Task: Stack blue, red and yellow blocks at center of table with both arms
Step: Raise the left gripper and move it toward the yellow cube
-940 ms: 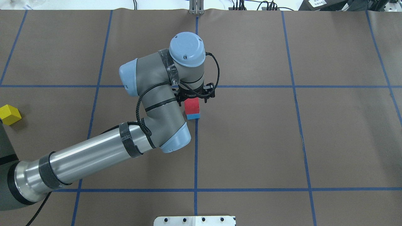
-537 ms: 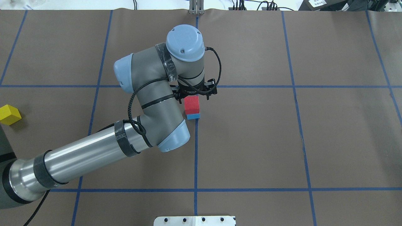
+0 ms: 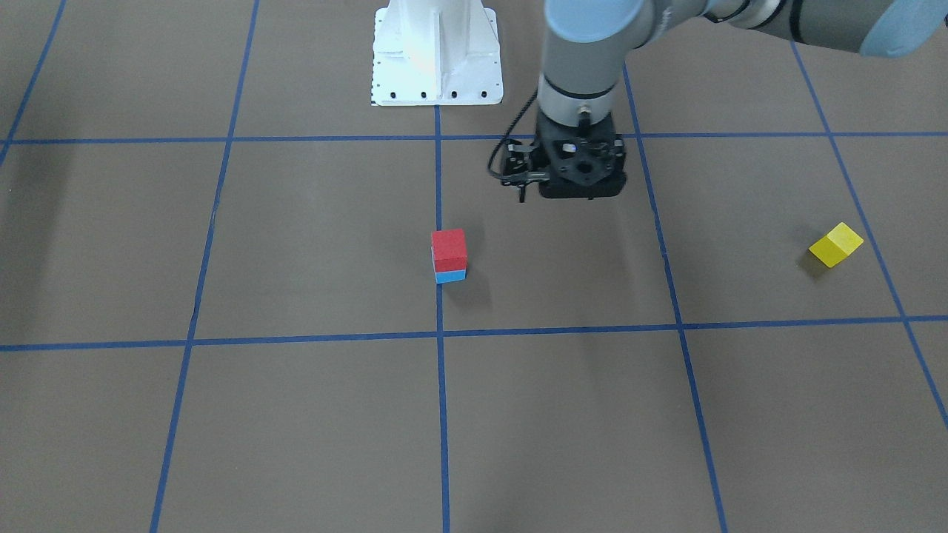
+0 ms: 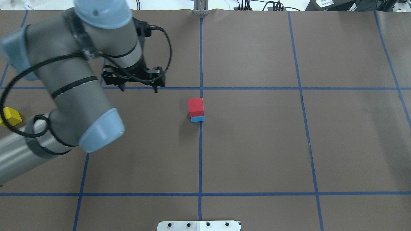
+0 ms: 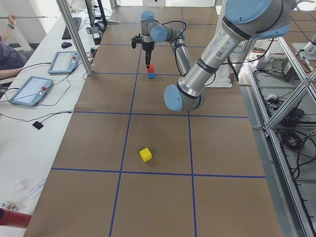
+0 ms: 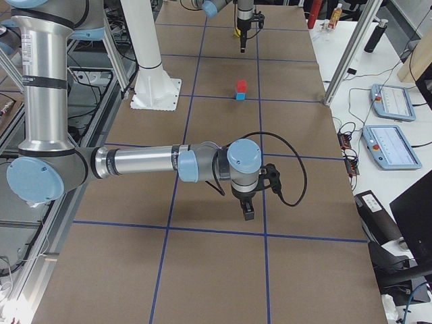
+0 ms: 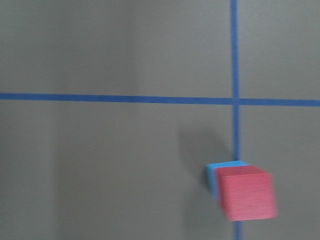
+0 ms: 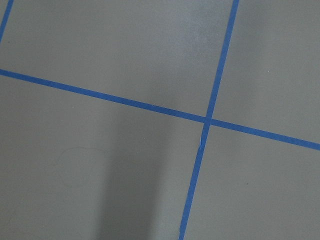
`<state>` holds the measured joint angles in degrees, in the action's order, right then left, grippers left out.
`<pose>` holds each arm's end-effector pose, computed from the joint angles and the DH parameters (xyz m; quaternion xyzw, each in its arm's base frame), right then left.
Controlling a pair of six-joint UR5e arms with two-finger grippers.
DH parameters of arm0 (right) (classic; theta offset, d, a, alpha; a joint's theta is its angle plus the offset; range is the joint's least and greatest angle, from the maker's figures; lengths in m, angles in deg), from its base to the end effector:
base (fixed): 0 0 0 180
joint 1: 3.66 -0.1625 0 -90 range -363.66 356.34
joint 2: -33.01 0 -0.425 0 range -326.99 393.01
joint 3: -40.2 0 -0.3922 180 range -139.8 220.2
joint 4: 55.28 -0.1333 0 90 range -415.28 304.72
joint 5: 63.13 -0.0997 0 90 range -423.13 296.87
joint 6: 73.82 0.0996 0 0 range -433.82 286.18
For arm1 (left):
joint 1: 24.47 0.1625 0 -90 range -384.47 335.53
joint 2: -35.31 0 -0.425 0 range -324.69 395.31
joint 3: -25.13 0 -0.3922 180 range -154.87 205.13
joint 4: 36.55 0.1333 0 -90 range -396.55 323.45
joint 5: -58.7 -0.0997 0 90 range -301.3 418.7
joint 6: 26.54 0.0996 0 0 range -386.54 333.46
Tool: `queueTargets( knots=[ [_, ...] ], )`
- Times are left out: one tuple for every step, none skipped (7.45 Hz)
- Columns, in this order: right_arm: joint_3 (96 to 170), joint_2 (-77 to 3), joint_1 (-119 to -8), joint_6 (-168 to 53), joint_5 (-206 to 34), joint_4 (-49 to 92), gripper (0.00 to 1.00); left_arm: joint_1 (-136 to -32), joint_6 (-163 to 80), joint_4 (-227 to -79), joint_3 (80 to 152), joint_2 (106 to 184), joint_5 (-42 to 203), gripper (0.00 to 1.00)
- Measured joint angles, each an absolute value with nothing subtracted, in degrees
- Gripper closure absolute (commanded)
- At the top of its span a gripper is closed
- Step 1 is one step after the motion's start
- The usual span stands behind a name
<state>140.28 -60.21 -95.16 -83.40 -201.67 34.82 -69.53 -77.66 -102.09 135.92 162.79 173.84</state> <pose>0.0710 -0.4706 0.5937 0.0931 -0.4032 -0.0883 0.9061 0.3579 -0.4875 0.1856 0.0350 0.3503 0.0129 0.9359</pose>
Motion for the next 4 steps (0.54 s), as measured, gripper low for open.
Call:
queueTargets(
  knots=[
    [140.28, -60.13, -95.01, -83.4, -201.24, 34.81, 0.0, -74.47, -69.3, -101.5, 140.09, 154.74, 174.18, 0.0],
    [140.21, -60.14, -94.46, -83.35, -200.51, 34.85, 0.0, -79.82, -61.32, -102.22, 141.81, 147.92, 174.61, 0.0],
    [140.11, -60.12, -93.45, -83.09, -199.33, 35.29, 0.0, -84.54, -55.54, -104.52, 141.92, 142.57, 175.17, 0.0],
    [140.02, -59.9, -92.33, -82.77, -197.92, 36.38, 0.0, -87.78, -52.31, -107.55, 141.27, 138.3, 176.2, 0.0]
  ],
)
